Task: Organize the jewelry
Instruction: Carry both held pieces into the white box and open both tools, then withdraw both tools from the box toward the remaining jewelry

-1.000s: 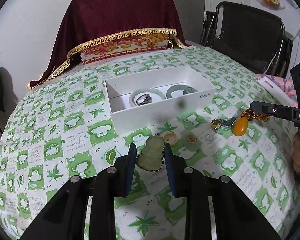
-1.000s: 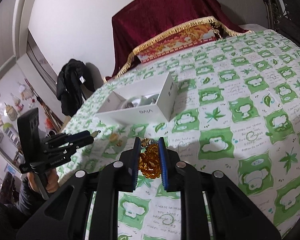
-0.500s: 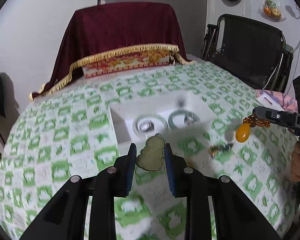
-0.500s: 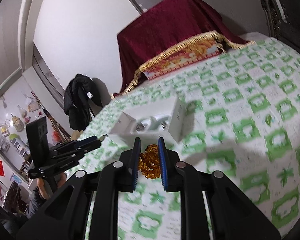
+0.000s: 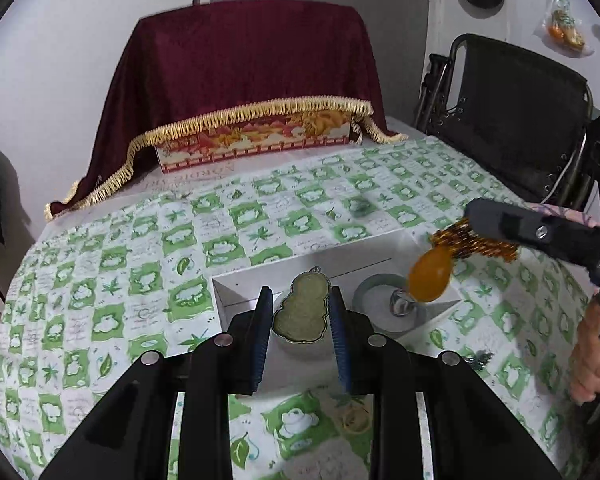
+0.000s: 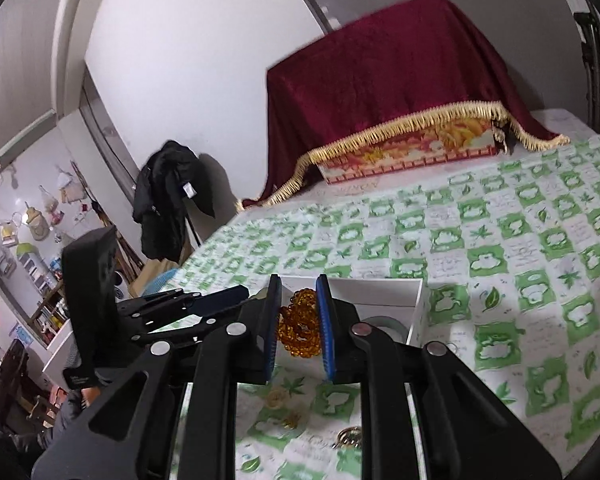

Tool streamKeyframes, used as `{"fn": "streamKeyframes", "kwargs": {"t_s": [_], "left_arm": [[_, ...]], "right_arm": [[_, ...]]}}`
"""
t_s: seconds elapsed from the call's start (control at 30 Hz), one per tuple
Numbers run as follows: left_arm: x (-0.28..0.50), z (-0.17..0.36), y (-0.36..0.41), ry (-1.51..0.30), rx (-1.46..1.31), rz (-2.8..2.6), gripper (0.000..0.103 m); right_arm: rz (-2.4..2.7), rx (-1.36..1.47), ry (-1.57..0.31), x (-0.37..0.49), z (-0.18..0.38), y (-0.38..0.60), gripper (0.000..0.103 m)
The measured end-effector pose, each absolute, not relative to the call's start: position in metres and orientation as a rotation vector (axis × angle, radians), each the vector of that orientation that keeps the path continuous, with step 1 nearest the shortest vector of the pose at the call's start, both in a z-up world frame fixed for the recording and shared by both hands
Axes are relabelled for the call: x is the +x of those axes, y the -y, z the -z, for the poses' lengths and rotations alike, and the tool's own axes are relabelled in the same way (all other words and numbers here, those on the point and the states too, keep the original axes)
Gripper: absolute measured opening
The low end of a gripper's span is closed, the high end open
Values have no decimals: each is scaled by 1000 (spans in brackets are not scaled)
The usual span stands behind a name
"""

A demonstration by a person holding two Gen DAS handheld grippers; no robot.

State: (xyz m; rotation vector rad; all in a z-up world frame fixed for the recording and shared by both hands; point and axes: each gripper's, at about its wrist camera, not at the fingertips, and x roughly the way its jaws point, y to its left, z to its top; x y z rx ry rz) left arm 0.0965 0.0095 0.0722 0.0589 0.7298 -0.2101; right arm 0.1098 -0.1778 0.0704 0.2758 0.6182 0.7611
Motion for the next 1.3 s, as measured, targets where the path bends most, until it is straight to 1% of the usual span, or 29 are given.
{"fn": "streamKeyframes", "kwargs": {"t_s": [0.1,0.17,0.2,0.23,0.27,0.3,0.37,0.4,0.47,0.5,0.53,0.6,0.63,0.73,0.77,0.87,0.93,1.07,1.1,1.3], "left_arm": [[106,-59,-12,-771,48,209,28],[111,-51,-15,-794,35,208,28],[112,-48,-16,-797,29,207,30],[113,-47,-17,-800,26,208,38],[112,-46,-18,-797,24,207,43],[111,-47,-19,-788,23,210,48],[106,-52,-20,-769,21,227,50],[104,-54,-20,-760,17,229,53],[101,-58,-22,-744,5,225,61],[98,-60,-24,-737,0,217,66],[96,-61,-27,-728,-6,203,71],[92,-64,-32,-715,-14,183,78],[91,-65,-34,-709,-19,172,82],[87,-66,-40,-695,-30,135,89],[86,-66,-41,-692,-29,123,90],[81,-65,-42,-695,-27,109,94],[78,-65,-43,-694,-32,100,99],[68,-63,-45,-698,-41,79,99],[67,-62,-46,-702,-44,75,99],[56,-49,-44,-752,-60,94,99]], "right_arm": [[-717,245,-660,122,-52,169,17],[-703,220,-676,128,-42,165,19],[-700,232,-680,131,-37,166,21],[-707,254,-687,132,-34,169,32],[-715,277,-692,134,-31,171,37],[-722,295,-683,133,-31,175,39],[-721,294,-660,131,-34,179,39],[-716,290,-645,128,-36,181,39],[-712,288,-633,125,-37,183,39],[-709,287,-628,124,-37,184,41],[-704,287,-620,123,-36,185,48],[-677,277,-586,117,-37,189,57],[-666,270,-572,115,-39,190,60],[-643,257,-535,109,-43,194,69],[-640,255,-529,107,-43,196,70],[-624,237,-513,100,-45,198,78],[-610,222,-499,95,-46,199,85],[-578,188,-456,81,-51,201,97],[-569,170,-443,76,-52,201,98],[-557,96,-451,62,-45,199,98]]}}
